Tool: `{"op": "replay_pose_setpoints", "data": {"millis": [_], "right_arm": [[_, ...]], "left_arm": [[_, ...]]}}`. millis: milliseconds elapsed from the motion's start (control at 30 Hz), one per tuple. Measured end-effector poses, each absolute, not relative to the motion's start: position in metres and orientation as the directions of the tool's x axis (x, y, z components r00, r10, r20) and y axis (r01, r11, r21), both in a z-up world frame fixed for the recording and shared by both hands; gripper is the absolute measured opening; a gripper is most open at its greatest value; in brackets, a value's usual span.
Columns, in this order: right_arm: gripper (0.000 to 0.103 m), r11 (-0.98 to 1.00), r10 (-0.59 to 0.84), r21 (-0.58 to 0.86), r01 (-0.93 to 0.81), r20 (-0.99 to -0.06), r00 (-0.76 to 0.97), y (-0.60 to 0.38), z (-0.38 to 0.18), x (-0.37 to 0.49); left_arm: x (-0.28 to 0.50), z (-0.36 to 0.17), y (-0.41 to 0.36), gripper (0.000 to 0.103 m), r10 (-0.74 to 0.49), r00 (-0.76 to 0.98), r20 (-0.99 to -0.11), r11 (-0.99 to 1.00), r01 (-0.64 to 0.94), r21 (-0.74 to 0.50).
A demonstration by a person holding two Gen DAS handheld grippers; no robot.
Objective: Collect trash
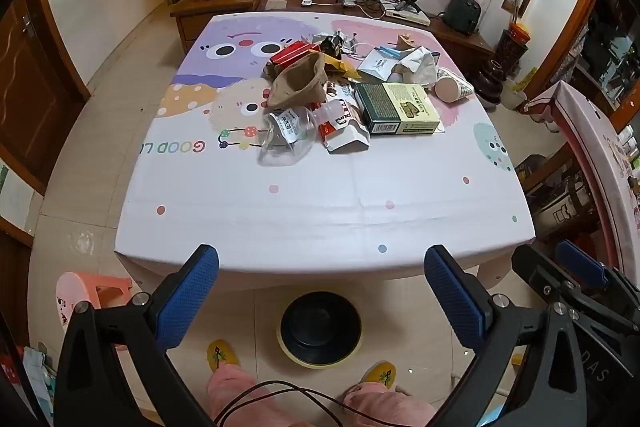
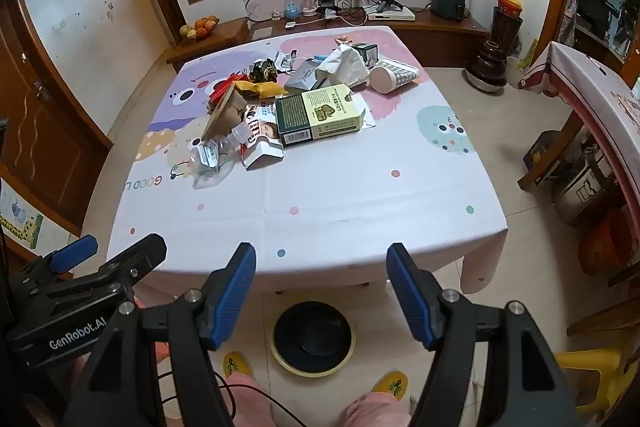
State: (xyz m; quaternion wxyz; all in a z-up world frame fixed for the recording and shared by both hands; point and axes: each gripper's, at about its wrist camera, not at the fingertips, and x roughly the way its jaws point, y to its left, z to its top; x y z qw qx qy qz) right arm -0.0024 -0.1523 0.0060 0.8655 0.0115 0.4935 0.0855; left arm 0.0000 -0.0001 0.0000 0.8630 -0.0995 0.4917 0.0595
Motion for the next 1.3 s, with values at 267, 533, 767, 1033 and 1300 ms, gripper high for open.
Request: {"op": "replay_pose_setpoints", "data": {"millis": [267,533,767,1033,1300], "right_arm": [[0.068,0.984,0.162,0.105,-0.142,-0.857,0.489,-0.151,0.004,-0.001],[0.068,0.983,0.169,0.108,-0.151,-0.855,0.490,-0.144,0.006,-0.004],[0.068,0.981,0.184,0.128,-0.147,-0.857,0.481,-0.146,0.000,-0.001],[0.068,0.980,0.187,0.131,-0.148,-0.858,0.478,-0.146,0.001,-0.001],[0.068,0.980,0.187,0.130,-0.150,-0.856,0.481,-0.145,0.002,-0.002]], "left_arm": [[-0.002,-0.003,0.003,0.100,0.001,0.496,-0.868,0.972,-0.203,-0.115],[0.000,-0.003,-0.002,0.090,0.011,0.483,-0.875,0.978,-0.187,-0.091],[-0.001,-0.005,0.000,0.090,0.006,0.479,-0.878,0.978,-0.186,-0.094],[-0.002,-0.007,-0.002,0.090,0.004,0.465,-0.885,0.981,-0.173,-0.086],[-0.001,-0.008,0.000,0.090,-0.004,0.454,-0.891,0.980,-0.174,-0.093]]}}
